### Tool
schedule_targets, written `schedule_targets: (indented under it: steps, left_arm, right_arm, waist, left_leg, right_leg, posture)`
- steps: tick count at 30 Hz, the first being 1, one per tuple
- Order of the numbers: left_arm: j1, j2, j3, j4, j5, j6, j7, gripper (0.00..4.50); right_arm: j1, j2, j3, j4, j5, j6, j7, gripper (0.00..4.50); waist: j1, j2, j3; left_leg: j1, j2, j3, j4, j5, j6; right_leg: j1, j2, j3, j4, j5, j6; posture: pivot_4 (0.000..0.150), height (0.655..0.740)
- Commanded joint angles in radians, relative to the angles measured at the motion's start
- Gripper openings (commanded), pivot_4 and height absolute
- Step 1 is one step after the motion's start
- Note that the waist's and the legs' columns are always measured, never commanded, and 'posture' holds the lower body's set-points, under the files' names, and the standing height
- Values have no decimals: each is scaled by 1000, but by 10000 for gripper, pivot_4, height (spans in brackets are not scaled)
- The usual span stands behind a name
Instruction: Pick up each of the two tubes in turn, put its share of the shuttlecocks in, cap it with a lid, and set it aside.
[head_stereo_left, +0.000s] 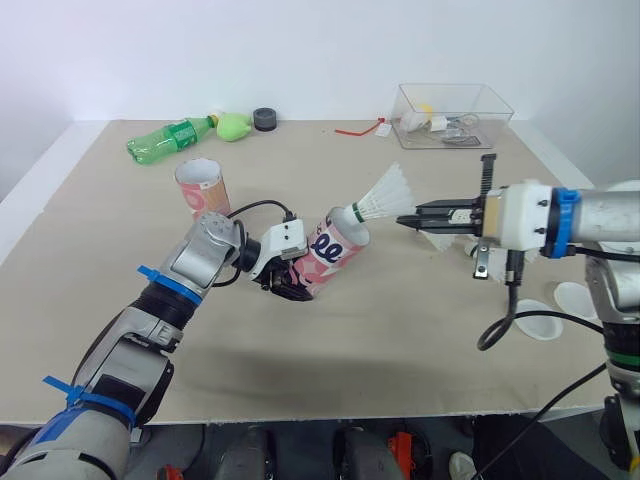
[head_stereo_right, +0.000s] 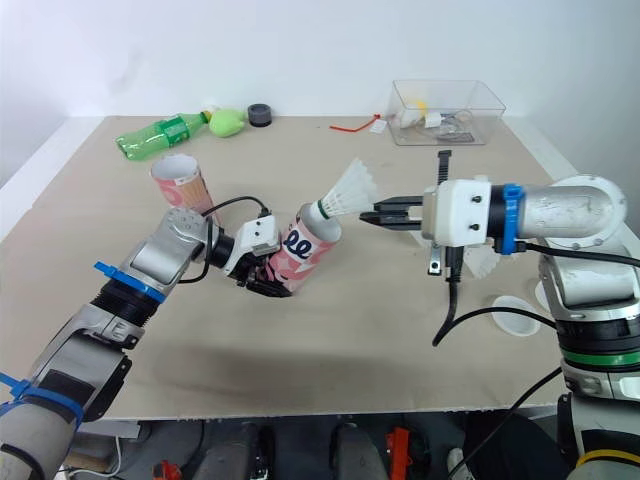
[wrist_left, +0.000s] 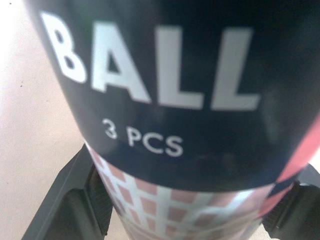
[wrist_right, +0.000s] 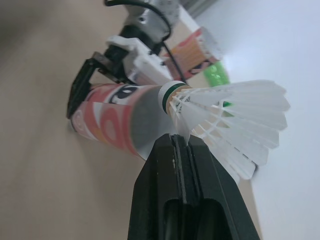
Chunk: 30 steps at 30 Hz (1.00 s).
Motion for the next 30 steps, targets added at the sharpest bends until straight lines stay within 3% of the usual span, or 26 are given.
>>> schedule_targets:
  steps: [1, 11, 14, 21, 30]
  left_arm:
    - [-18, -6, 8, -31, -12, 5, 2, 32245]
    - [-10, 0, 8, -48, -12, 12, 1, 32245]
    - [-2, 4, 6, -55, -11, 15, 1, 32245]
    - [-7, 7, 7, -52, -12, 20, -1, 32245]
    - [-5, 10, 8, -48, -14, 14, -3, 32245]
  right_arm:
    - [-36, 7, 28, 4, -31, -38, 17, 992]
    - [-129, 39, 75, 86, -66, -60, 41, 992]
    - [-164, 51, 71, 82, -43, -37, 54, 9532]
    - [-139, 36, 5, 73, 37, 56, 35, 43230]
    - [156, 36, -346, 70, 137, 518, -368, 44637]
  waist:
    - [1, 0, 0]
    - [0, 0, 0]
    - [0, 0, 0]
    - [0, 0, 1]
    - [3, 0, 0]
  left_leg:
    - [0, 0, 0, 0, 0, 0]
    - [-1, 0, 0, 0, 0, 0]
    - [-1, 0, 0, 0, 0, 0]
    - [-1, 0, 0, 0, 0, 0]
    - [-1, -1, 0, 0, 0, 0]
  right_leg:
    - [0, 0, 0, 0, 0, 0]
    - [-1, 0, 0, 0, 0, 1]
    - [-1, 0, 0, 1, 1, 0]
    - [-1, 0, 0, 1, 1, -1]
    - [0, -3, -1, 0, 2, -3]
  posture:
    - [1500, 7400]
    - [1500, 7400]
    - [1500, 7400]
    - [1500, 7400]
    - [1500, 7400]
